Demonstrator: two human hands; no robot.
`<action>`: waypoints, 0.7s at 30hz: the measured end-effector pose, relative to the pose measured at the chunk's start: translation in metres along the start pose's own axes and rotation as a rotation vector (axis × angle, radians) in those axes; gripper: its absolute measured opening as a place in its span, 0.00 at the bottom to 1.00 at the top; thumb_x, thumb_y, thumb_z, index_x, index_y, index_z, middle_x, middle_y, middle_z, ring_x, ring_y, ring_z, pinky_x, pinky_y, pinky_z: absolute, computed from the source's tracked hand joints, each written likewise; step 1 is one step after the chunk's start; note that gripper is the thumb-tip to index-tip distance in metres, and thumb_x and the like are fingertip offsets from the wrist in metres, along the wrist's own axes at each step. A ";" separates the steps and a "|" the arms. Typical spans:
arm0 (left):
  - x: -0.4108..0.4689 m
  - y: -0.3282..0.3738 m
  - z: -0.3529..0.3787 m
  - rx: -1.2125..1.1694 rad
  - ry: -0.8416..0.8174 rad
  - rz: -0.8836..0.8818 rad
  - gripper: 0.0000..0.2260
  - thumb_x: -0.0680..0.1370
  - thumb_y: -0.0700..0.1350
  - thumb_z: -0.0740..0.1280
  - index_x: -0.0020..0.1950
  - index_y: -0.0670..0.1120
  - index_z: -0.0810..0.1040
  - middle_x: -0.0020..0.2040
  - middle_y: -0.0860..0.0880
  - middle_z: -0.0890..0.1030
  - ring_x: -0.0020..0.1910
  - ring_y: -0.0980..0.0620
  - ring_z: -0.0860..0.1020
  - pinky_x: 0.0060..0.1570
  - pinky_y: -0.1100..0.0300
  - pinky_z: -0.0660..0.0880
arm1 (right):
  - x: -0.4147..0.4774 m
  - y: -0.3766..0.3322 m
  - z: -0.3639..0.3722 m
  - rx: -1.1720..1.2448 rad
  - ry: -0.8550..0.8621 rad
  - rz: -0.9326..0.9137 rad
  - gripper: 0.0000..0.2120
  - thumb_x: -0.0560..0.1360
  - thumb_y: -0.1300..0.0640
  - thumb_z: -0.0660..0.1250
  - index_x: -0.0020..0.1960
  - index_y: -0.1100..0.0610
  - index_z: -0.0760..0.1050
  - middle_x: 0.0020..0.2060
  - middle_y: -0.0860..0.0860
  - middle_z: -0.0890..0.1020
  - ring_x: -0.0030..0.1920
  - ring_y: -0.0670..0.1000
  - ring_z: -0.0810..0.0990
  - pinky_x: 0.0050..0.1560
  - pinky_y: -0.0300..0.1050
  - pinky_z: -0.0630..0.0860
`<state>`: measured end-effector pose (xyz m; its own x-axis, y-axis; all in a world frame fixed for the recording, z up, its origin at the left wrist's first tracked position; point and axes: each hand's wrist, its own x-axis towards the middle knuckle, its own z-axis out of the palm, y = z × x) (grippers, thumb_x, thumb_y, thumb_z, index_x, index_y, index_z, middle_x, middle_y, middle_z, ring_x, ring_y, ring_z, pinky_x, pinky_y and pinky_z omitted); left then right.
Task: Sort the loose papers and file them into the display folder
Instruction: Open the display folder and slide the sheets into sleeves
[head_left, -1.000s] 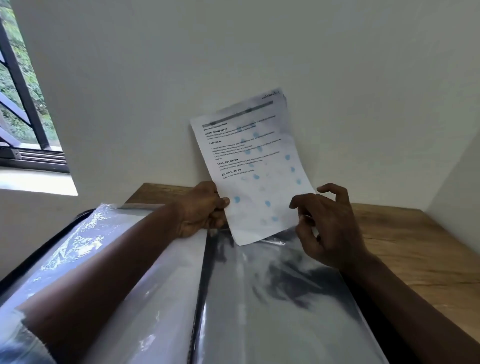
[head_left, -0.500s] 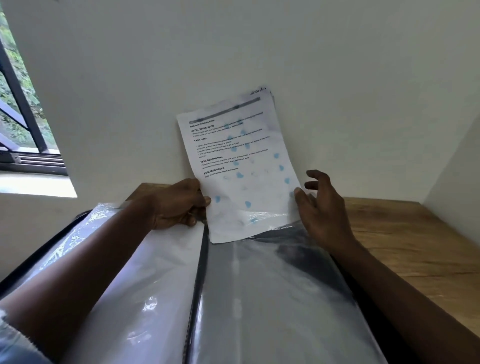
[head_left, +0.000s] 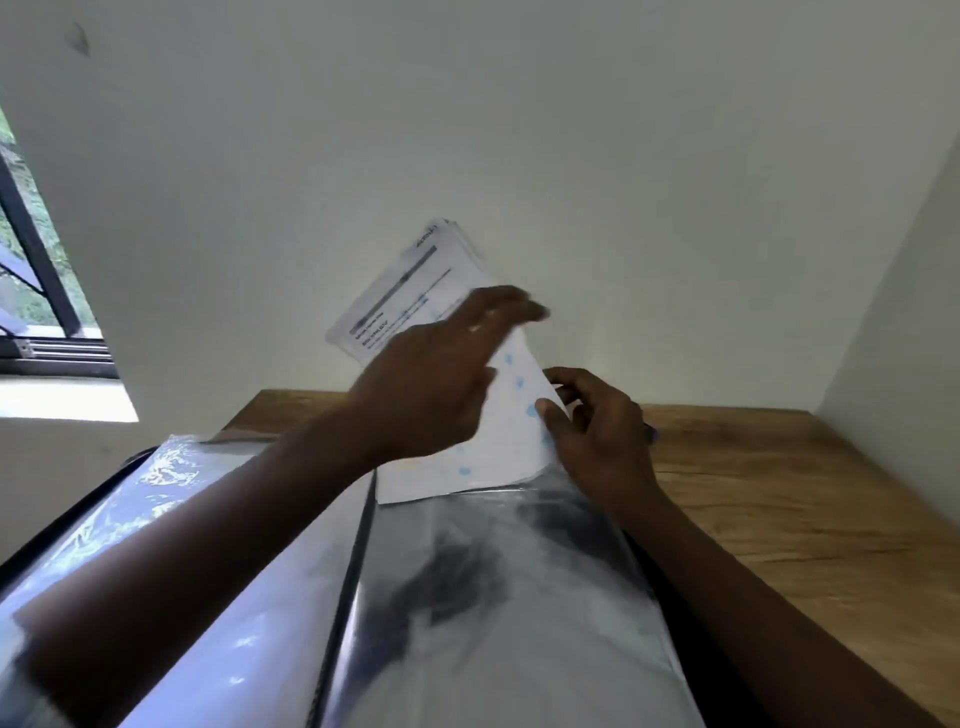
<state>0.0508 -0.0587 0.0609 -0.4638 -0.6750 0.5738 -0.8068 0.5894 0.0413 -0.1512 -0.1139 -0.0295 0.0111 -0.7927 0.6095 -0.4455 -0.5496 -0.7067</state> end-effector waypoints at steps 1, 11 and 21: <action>0.016 0.006 0.002 0.036 -0.092 0.070 0.33 0.77 0.38 0.65 0.79 0.57 0.61 0.79 0.58 0.63 0.51 0.45 0.82 0.44 0.48 0.79 | 0.000 0.000 0.000 -0.007 0.001 -0.033 0.11 0.78 0.56 0.72 0.59 0.47 0.81 0.41 0.39 0.82 0.37 0.40 0.80 0.39 0.34 0.74; 0.098 -0.003 0.008 0.063 -0.874 -0.009 0.06 0.81 0.46 0.67 0.55 0.57 0.77 0.39 0.55 0.85 0.38 0.54 0.86 0.55 0.45 0.82 | 0.002 0.000 -0.003 0.325 0.123 -0.100 0.07 0.78 0.51 0.68 0.52 0.52 0.73 0.36 0.53 0.76 0.32 0.55 0.75 0.33 0.53 0.74; 0.086 0.000 0.030 -0.086 -0.892 -0.079 0.15 0.81 0.39 0.64 0.59 0.57 0.83 0.40 0.49 0.87 0.38 0.57 0.84 0.50 0.53 0.82 | 0.006 -0.008 -0.007 0.388 0.119 -0.225 0.10 0.83 0.50 0.61 0.50 0.57 0.70 0.37 0.50 0.73 0.36 0.54 0.75 0.38 0.54 0.75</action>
<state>-0.0003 -0.1299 0.0852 -0.5490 -0.7876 -0.2798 -0.8347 0.5337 0.1357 -0.1543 -0.1121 -0.0180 -0.0437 -0.6188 0.7843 -0.0752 -0.7808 -0.6202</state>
